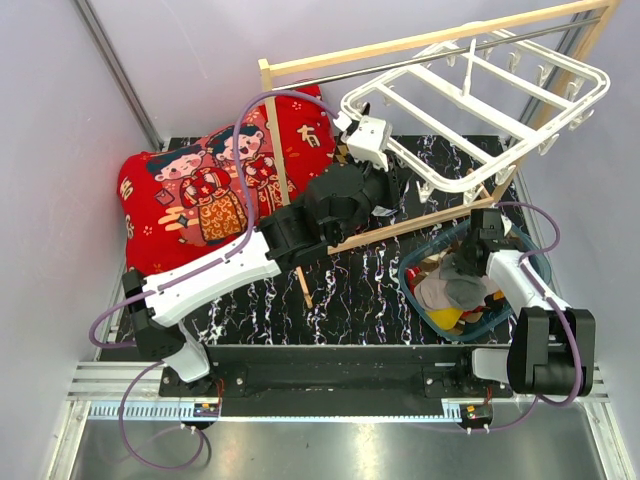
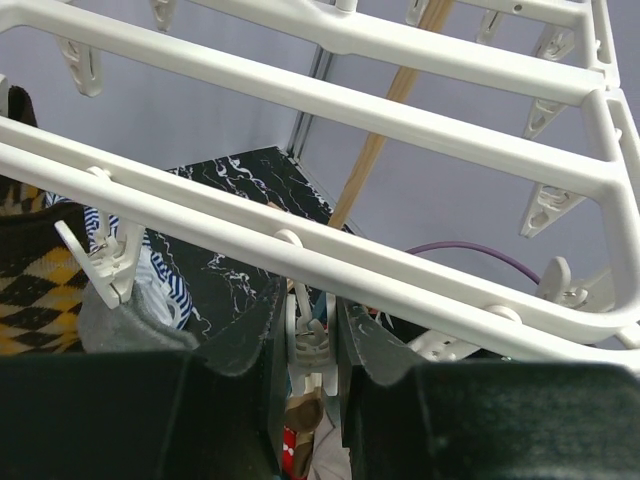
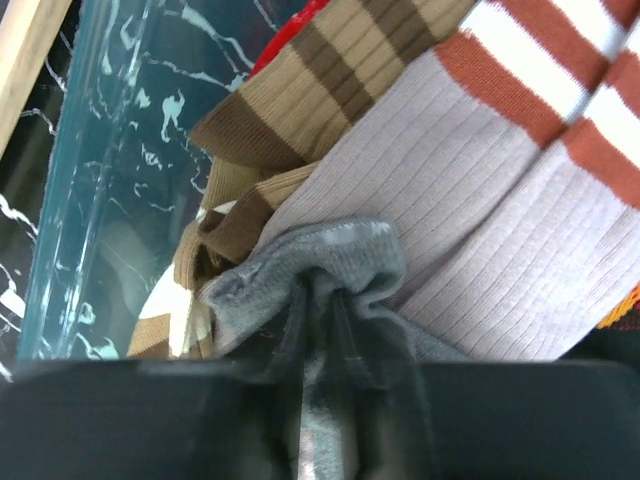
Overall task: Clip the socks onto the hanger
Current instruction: Pick up the sock from the bin.
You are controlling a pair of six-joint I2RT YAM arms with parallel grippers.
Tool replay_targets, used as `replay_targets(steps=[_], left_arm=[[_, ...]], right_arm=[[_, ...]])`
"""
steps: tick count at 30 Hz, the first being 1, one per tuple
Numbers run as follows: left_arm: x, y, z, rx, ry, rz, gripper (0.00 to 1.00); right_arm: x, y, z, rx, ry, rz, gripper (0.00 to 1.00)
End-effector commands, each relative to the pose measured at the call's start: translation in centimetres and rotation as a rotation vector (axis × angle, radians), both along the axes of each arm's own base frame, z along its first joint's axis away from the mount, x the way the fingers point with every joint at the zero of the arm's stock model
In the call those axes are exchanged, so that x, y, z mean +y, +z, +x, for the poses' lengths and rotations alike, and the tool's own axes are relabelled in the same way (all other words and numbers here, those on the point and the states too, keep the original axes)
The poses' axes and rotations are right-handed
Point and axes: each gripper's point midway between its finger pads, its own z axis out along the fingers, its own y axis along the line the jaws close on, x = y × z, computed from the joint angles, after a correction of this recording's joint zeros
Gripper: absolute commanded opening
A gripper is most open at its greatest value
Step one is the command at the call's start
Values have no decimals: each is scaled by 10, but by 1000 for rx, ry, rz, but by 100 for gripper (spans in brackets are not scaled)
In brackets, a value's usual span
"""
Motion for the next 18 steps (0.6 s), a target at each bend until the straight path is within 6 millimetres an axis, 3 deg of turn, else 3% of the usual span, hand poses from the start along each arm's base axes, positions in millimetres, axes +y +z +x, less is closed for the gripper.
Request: replay_targets(steps=[1, 6, 15, 18], left_arm=[[15, 28, -8, -29, -14, -72, 10], [19, 33, -11, -34, -17, -88, 10], [21, 44, -15, -43, -34, -113, 10], [21, 49, -17, -45, -42, -124, 11]], right_arm=[[7, 20, 13, -81, 28, 32, 3], [13, 50, 6, -171, 56, 47, 0], [45, 132, -7, -487, 254, 116, 0], [63, 169, -15, -649, 360, 144, 0]])
